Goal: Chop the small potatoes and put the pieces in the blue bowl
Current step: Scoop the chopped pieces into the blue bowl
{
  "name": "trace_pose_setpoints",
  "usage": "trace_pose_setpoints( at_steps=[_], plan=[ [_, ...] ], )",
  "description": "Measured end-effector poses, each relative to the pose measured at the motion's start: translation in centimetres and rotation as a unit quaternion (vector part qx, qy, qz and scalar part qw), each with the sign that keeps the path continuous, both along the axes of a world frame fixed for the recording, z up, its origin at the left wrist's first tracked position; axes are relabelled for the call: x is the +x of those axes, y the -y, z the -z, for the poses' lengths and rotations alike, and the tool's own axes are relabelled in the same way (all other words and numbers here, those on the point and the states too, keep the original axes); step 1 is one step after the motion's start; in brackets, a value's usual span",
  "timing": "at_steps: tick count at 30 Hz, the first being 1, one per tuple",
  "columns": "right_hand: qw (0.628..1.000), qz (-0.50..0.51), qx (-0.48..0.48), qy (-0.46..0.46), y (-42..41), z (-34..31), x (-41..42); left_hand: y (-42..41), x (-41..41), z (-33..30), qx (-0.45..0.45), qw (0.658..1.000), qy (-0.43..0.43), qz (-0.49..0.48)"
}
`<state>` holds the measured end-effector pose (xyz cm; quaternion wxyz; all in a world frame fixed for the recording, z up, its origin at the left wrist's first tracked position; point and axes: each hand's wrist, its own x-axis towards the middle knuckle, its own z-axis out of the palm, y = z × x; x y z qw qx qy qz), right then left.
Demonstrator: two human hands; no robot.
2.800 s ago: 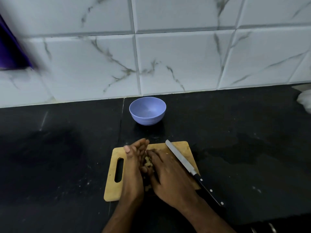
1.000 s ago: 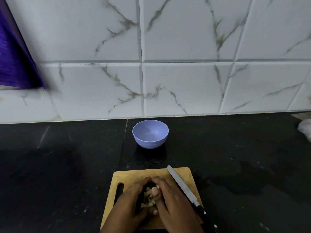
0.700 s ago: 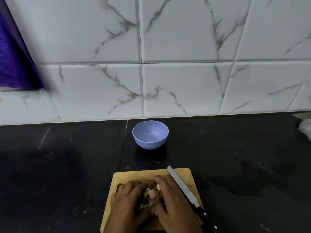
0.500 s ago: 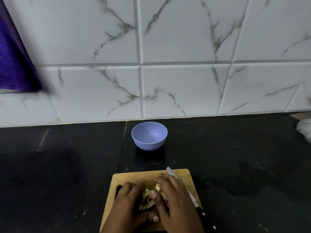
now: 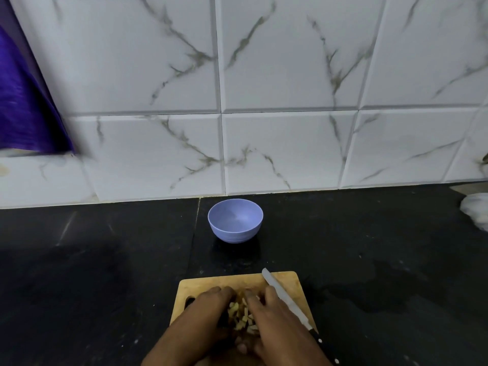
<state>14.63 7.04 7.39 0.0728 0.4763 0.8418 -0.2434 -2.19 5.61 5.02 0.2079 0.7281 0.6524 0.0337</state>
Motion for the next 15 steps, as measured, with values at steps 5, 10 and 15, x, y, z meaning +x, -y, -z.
trace_pose_setpoints(
  at_steps=[5,10,15],
  plan=[
    [0.999,-0.018,0.011,-0.035,-0.2,-0.5,0.2,0.0,0.3,-0.2,0.011,1.000,0.018,0.013],
    [0.995,0.003,0.045,-0.084,0.2,0.3,0.5,0.8,1.1,0.0,0.033,0.999,0.020,0.020],
    [0.996,0.027,0.084,-0.012,-0.1,2.2,-1.2,1.0,2.2,0.6,0.036,0.999,-0.002,-0.013]
  ],
)
